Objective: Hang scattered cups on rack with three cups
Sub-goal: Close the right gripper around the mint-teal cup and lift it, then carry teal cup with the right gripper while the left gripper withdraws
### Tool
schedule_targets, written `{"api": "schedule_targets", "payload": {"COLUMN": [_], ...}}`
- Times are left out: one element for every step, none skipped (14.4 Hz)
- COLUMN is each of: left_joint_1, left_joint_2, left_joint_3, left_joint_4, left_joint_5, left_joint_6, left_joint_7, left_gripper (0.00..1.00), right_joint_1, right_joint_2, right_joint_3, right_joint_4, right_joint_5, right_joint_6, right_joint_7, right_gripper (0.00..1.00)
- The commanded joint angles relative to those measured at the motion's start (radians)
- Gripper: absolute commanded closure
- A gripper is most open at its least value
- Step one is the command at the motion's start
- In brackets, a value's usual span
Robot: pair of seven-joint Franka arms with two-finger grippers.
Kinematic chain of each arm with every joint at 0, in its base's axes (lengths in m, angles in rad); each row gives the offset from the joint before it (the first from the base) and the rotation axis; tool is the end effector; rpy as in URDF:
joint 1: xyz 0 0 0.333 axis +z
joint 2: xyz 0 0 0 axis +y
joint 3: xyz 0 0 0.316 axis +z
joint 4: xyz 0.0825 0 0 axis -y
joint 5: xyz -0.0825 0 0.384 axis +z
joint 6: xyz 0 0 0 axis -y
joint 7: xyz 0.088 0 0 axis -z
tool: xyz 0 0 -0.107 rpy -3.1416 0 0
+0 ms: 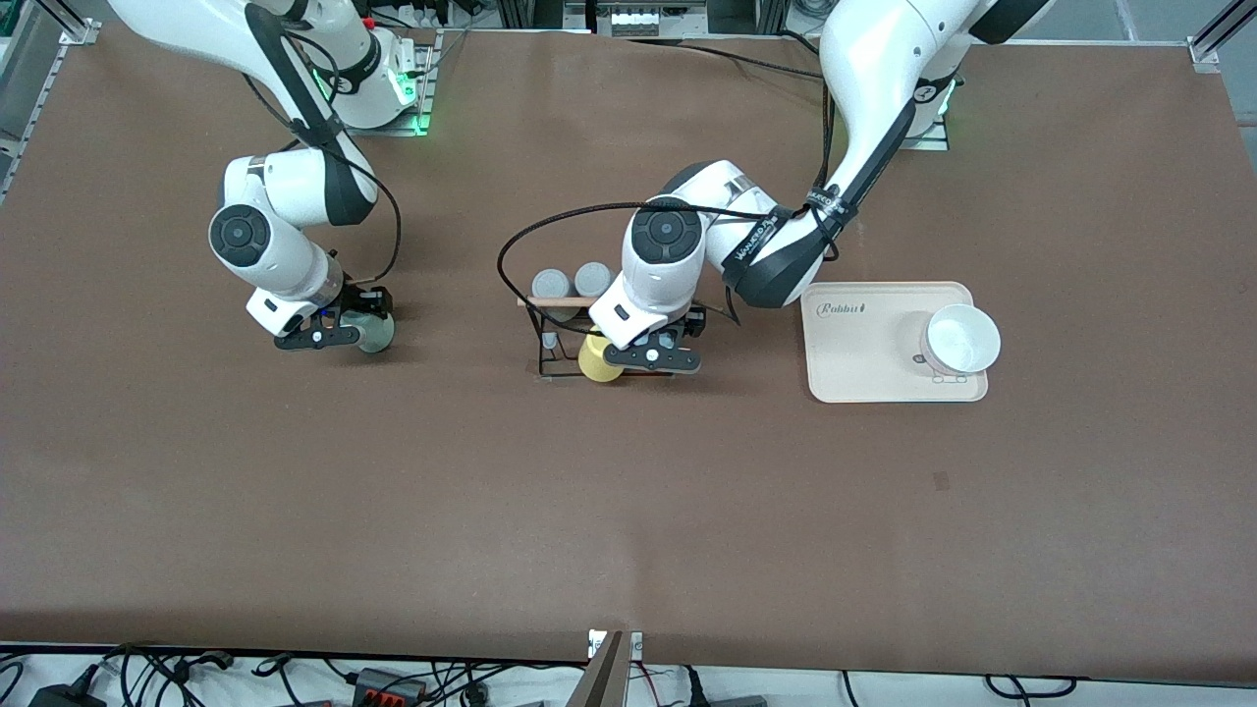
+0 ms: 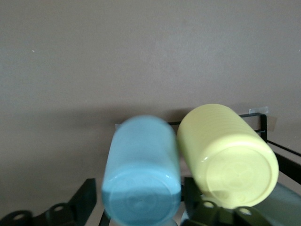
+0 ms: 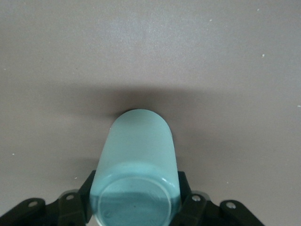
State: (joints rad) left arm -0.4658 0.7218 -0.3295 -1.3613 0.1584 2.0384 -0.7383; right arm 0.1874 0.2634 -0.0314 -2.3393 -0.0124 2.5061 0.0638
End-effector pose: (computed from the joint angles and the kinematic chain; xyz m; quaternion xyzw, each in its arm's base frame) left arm 0.5527 -0.4773 0.3078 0.9989 -0.0264 -0.0283 0.0247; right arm 0.5010 0.0785 0.2145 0.9975 0.0515 -0.0471 0.0128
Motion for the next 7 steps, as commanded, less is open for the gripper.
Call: {"api": "schedule_targets", "payload": {"left_joint_1": [0.009, 0.013, 0.012, 0.015, 0.015, 0.022, 0.029], "left_joint_2": [-0.021, -0.021, -0.021, -0.034, -0.062, -0.082, -0.105], "left_joint_3": [0.000, -0.002, -0.003, -0.006, -0.006, -0.010, -0.016], "left_joint_4": [0.011, 0.011, 0.011, 0.011, 0.011, 0.014, 0.016], "left_joint_5": [0.030, 0.030, 0.030, 0.029, 0.027, 0.020, 0.013], "left_joint_6": [-0.010, -0.012, -0.018, -0.024, -0.049, -0.090, -0.121], "left_joint_7": [0.002, 0.002, 0.002, 0.000, 0.003, 0.004, 0.004], "left_gripper": [0.00, 0.00, 0.00, 0.00, 0.00, 0.00, 0.00], "right_joint_1": [0.004, 0.004, 0.006, 0.007, 0.007, 0.007, 0.007], "right_joint_2": [-0.065, -0.094, -0.116, -0.124, -0.124, -0.124, -0.122], "right_joint_3": [-0.002, -0.002, -0.001, 0.002, 0.002, 0.005, 0.011], "right_joint_4": [0.003, 0.020, 0.058, 0.108, 0.183, 0.254, 0.324], "right_joint_5": [0.011, 0.011, 0.011, 0.011, 0.011, 0.011, 0.011], "right_joint_6": [-0.015, -0.051, -0.115, -0.189, -0.278, -0.358, -0.431], "right_joint_7": [0.004, 0.016, 0.031, 0.031, 0.034, 0.039, 0.042], "right_gripper": [0.68, 0.69, 0.68, 0.68, 0.68, 0.68, 0.69]}}
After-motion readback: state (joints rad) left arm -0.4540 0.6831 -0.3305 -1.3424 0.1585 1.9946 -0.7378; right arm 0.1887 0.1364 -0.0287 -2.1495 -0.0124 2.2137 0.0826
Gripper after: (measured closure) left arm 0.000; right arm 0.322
